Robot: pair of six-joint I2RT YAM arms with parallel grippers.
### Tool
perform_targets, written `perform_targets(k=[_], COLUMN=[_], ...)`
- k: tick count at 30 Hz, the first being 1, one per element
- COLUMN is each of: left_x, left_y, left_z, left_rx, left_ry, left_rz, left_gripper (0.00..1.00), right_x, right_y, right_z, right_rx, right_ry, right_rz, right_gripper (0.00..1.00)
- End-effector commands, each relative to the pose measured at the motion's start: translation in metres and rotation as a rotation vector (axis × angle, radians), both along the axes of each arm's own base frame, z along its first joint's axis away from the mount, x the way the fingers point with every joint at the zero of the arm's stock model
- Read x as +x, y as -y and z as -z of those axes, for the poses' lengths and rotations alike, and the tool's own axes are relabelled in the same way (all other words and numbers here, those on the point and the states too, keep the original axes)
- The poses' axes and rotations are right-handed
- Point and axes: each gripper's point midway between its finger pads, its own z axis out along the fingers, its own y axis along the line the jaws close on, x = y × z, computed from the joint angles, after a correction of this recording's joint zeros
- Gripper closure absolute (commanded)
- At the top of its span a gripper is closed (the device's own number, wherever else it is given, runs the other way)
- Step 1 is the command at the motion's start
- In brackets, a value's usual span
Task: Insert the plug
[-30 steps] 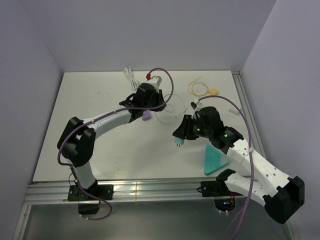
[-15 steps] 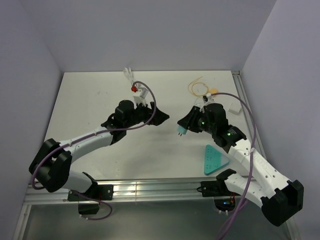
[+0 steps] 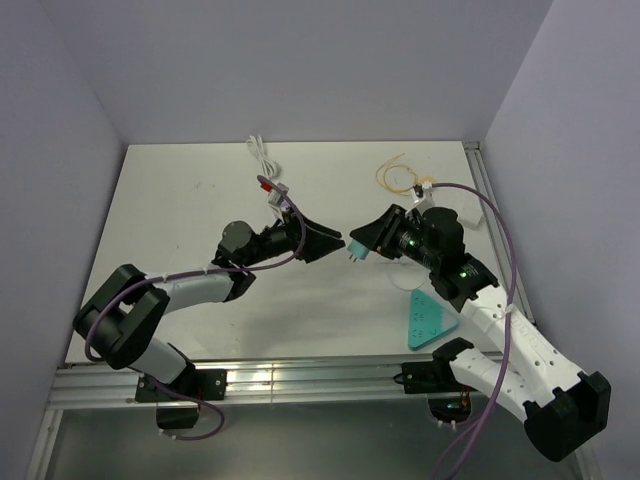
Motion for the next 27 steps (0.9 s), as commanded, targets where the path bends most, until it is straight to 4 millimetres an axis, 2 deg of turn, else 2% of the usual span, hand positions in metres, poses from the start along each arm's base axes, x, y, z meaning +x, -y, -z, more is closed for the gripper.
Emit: perform_targets(k=[1, 4, 8, 12, 16, 19, 26, 27], left_x=[-0.026, -0.03, -0.032, -0.029, -0.026, -0.035, -0.05, -0.05], left_y=[0.0, 0.004, 0.008, 0.009, 0.015, 0.019, 0.019, 0.02], left_z=[-0.032, -0.032, -0.03, -0.028, -0.025, -0.028, -0.041, -0.039], left_rx=[-0.124, -0.142, -0.145, -0.131, -0.085, -0.105, -0.199, -0.208], left_ry=[0.108, 0.09, 0.081, 0.076, 0.082, 0.075, 0.069, 0.061], left_rz=[0.103, 0.14, 0.154, 0.133, 0.11, 0.157, 0.242, 0.25], left_gripper=[0.34, 0.4, 0.43, 0.41, 0.34, 0.35, 0.43, 0.48], right_x=[0.001, 0.002, -0.001, -0.005, -0.011, -0.008, -0.006, -0.008], right_y=[-0.004, -0.004, -0.005, -0.003, -0.008, -0.01, -0.016, -0.017], right_z=[-0.026, -0.028, -0.034, -0.041, -0.045, -0.05, -0.045, -0.045], right_rx=[0.086, 0.1, 0.128, 0.124, 0.134, 0.153, 0.15, 0.149], right_ry=[0.078, 0.095, 0.116, 0.139, 0.155, 0.19, 0.207, 0.211], right_rz=[-0.008, -0.002, -0.015, -0.022, -0.069, -0.07, -0.11, -0.119], right_gripper=[1.0, 1.0, 1.0, 1.0, 1.0, 1.0, 1.0, 1.0])
